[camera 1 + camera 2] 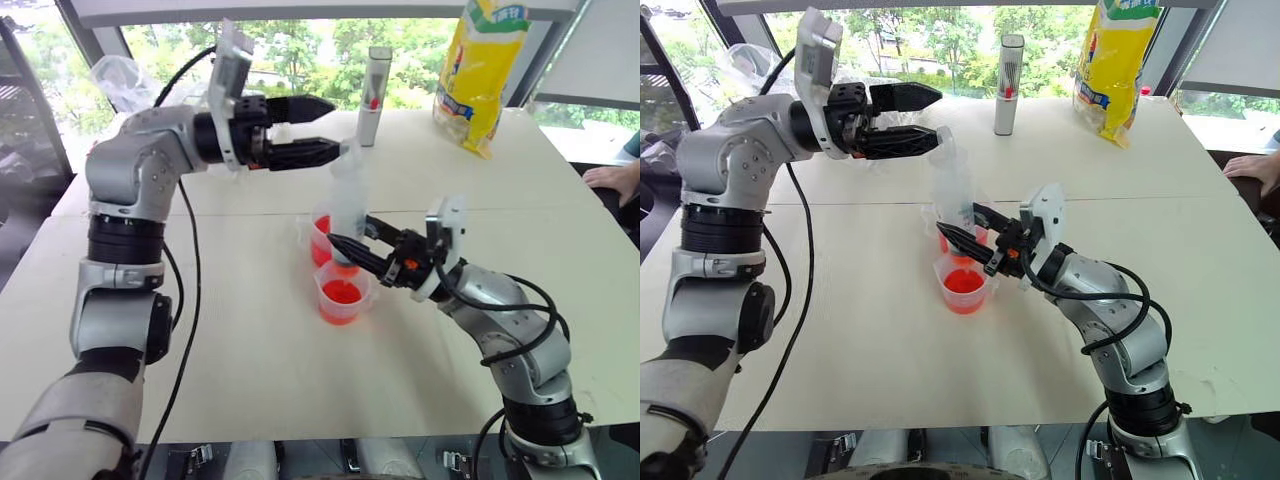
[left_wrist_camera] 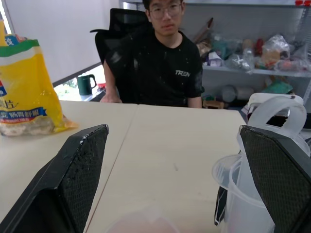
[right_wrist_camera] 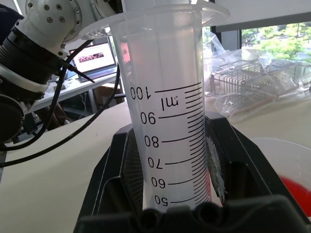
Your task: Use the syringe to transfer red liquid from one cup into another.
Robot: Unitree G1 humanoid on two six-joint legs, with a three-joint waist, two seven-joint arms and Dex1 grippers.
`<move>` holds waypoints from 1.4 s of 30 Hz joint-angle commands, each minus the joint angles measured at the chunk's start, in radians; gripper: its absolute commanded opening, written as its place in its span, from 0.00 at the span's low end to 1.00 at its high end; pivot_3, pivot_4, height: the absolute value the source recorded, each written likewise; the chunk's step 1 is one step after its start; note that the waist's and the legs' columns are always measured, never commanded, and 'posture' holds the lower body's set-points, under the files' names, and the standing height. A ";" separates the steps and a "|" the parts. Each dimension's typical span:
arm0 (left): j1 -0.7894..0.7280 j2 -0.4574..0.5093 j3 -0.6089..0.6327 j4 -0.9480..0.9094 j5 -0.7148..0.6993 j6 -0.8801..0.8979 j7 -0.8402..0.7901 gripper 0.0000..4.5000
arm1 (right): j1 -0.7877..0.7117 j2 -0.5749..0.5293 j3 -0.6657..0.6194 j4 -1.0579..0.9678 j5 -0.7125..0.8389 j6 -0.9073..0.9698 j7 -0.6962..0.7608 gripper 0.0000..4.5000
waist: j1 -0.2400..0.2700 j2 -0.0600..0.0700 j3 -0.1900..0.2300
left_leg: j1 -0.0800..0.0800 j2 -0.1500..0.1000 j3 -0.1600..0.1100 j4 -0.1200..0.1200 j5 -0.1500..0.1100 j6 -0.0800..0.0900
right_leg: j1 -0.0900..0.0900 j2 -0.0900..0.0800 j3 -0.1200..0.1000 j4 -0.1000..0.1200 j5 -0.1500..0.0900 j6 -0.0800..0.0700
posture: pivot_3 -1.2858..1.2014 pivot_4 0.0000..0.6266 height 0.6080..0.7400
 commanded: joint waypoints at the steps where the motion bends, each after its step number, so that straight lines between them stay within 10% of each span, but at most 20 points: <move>1: 0.008 0.022 0.013 -0.052 -0.025 0.011 -0.014 0.98 | -0.010 -0.003 -0.013 -0.016 0.002 -0.027 0.003 0.31 | 0.001 0.000 0.000 | 0.000 0.000 0.000 0.000 0.000 0.000 | 0.000 0.000 0.000 0.000 0.000 0.000 | 0.52 0.24 1.00; 22: 0.049 -0.046 -0.020 -0.117 -0.031 0.003 0.043 0.98 | -0.015 -0.019 -0.016 -0.010 0.005 -0.022 0.012 0.31 | 0.001 0.000 0.000 | 0.000 0.000 0.000 0.000 0.000 0.000 | 0.000 0.000 0.000 0.000 0.000 0.000 | 0.52 0.24 1.00; 33: 0.072 -0.082 -0.035 -0.183 -0.084 0.056 0.048 0.01 | -0.018 -0.022 -0.013 -0.009 0.013 -0.019 0.015 0.31 | 0.001 0.000 0.000 | 0.000 0.000 0.000 0.000 0.000 0.000 | 0.001 0.000 0.001 0.000 0.000 0.000 | 0.52 0.24 1.00; 42: 0.091 -0.074 -0.051 -0.217 -0.098 0.095 0.049 0.01 | -0.024 -0.023 -0.016 -0.010 0.019 -0.014 0.017 0.31 | 0.002 0.000 0.000 | 0.000 0.000 0.000 0.000 0.000 0.000 | 0.001 0.000 0.001 0.000 0.000 0.000 | 0.52 0.24 1.00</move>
